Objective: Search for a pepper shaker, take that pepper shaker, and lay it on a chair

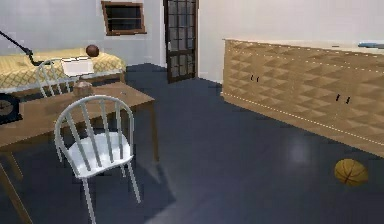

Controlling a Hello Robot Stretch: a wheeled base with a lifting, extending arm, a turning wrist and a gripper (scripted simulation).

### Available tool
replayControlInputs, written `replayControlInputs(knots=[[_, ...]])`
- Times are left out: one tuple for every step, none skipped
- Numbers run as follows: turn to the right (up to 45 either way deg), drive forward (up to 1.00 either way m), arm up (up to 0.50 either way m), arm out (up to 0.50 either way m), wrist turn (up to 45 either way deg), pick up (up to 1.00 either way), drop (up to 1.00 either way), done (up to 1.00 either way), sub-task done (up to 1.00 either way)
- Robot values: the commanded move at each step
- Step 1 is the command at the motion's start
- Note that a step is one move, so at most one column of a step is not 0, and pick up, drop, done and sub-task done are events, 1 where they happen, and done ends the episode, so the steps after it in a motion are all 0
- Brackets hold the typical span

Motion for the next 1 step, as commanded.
replayControlInputs(knots=[[0.0, 1.00, 0.00, 0.00, 0.0, 0.00, 0.00, 0.00, 0.00]])
